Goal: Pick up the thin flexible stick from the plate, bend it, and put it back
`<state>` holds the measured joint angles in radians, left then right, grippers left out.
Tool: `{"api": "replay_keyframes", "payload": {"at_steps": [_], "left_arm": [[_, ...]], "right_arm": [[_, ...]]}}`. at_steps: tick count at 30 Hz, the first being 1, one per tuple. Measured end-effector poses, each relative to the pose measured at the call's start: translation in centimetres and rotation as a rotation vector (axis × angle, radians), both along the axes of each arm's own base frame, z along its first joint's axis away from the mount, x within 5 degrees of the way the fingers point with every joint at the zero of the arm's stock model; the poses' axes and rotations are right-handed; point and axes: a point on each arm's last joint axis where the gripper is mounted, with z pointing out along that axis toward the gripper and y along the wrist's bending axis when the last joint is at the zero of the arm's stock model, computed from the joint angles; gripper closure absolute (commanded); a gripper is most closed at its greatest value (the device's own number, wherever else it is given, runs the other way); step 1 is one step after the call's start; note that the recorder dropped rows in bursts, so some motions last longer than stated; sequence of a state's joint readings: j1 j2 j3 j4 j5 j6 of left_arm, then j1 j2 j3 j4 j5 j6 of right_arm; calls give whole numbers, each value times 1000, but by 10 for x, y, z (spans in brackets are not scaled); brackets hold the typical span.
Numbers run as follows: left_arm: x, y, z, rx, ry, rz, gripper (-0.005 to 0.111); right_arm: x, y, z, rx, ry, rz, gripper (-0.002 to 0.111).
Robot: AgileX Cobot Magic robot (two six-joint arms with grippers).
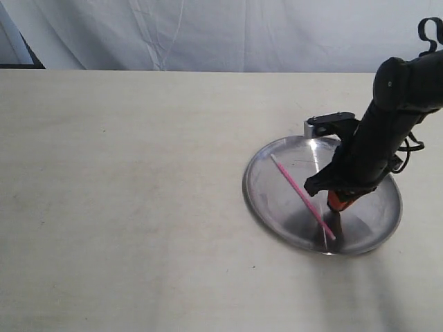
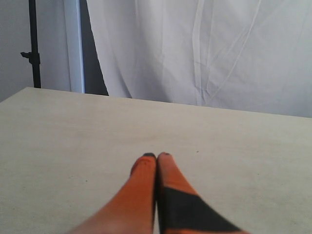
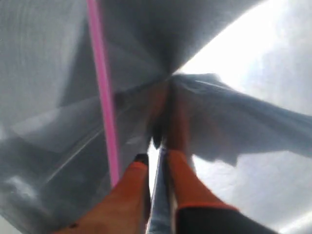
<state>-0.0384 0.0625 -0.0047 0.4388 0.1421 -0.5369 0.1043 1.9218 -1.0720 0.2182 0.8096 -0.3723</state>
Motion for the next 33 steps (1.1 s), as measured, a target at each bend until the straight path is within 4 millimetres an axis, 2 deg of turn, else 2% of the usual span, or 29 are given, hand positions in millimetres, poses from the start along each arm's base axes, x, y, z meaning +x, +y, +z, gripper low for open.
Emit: {"api": "replay_keyframes", "payload": {"at_steps": [2, 3, 5, 9, 18, 21, 22, 25, 28, 33], "left_arm": [[0, 0, 0, 0, 0, 0, 107], [0, 0, 0, 0, 0, 0, 107], [0, 0, 0, 0, 0, 0, 107], [0, 0, 0, 0, 0, 0, 107], [0, 0, 0, 1, 0, 0, 107], [0, 0, 0, 1, 0, 0, 107], [0, 0, 0, 1, 0, 0, 107], [0, 0, 0, 1, 0, 0, 107], [0, 0, 0, 1, 0, 0, 107], [0, 0, 0, 2, 0, 0, 107]], "right_arm": [[-2, 11, -1, 5, 2, 32, 50], [-3, 16, -1, 6, 2, 50, 44], [-5, 26, -1, 4, 1, 85, 46], [-8, 39, -3, -54, -16, 164, 57], [-6, 39, -4, -94, -55, 155, 58], [-9, 37, -13, -105, -40, 158, 59], [-10, 37, -15, -108, -36, 156, 61], [-10, 36, -17, -113, -29, 145, 80], [-10, 36, -19, -115, -26, 132, 109], [-9, 35, -20, -124, -33, 140, 109]]}}
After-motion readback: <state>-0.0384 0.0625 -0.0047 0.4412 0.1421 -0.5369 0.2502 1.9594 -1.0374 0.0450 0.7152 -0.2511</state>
